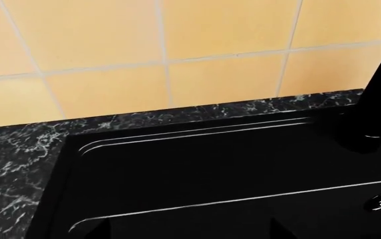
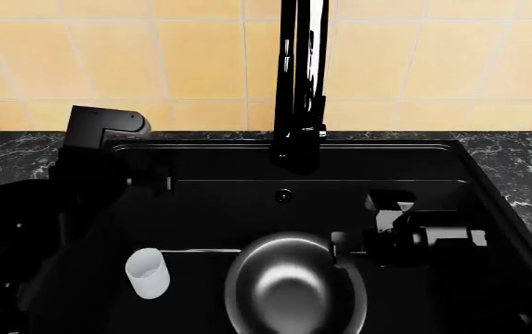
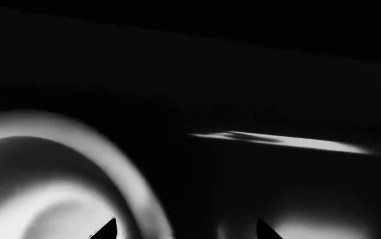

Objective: Pick the cup and bowl from the sink and place them on the counter for drying.

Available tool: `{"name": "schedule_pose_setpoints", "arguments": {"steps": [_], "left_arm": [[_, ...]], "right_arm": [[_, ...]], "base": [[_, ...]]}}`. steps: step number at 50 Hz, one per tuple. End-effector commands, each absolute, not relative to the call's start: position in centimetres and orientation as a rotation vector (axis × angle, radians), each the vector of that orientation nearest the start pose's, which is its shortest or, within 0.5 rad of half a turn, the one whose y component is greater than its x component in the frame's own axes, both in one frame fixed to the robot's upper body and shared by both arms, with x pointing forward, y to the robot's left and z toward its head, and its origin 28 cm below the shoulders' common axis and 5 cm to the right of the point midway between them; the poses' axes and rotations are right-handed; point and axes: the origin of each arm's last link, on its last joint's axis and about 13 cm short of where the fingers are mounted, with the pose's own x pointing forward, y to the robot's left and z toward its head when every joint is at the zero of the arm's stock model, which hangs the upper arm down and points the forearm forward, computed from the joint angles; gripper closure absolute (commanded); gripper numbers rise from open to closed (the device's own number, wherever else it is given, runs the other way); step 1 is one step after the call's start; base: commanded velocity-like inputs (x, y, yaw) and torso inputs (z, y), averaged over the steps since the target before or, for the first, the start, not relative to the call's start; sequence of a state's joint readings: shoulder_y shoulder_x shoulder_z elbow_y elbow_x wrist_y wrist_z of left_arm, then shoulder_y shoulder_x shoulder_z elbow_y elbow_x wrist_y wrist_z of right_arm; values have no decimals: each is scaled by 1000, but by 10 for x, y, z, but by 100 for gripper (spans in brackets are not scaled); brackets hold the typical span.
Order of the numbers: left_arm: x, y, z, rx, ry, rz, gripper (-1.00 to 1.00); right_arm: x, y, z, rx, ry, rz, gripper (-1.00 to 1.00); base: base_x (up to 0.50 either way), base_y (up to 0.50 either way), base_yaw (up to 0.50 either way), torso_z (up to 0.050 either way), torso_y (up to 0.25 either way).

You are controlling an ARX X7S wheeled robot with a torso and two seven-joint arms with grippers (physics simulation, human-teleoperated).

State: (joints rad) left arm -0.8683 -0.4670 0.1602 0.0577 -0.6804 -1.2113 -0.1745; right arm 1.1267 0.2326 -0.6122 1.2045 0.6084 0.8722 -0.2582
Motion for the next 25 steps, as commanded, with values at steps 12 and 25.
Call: {"name": "schedule_pose_setpoints", "arguments": {"steps": [12,25], "left_arm": [[312,274,192,71,392,-104,-100],[312,275,190,68,396,-97,-100]], "right_arm": [[341,-159,46,68,1125,267,-100],[346,-158,52,92,1093,310,100]], "base": [[0,0,0,0,0],[0,0,0,0,0]]}}
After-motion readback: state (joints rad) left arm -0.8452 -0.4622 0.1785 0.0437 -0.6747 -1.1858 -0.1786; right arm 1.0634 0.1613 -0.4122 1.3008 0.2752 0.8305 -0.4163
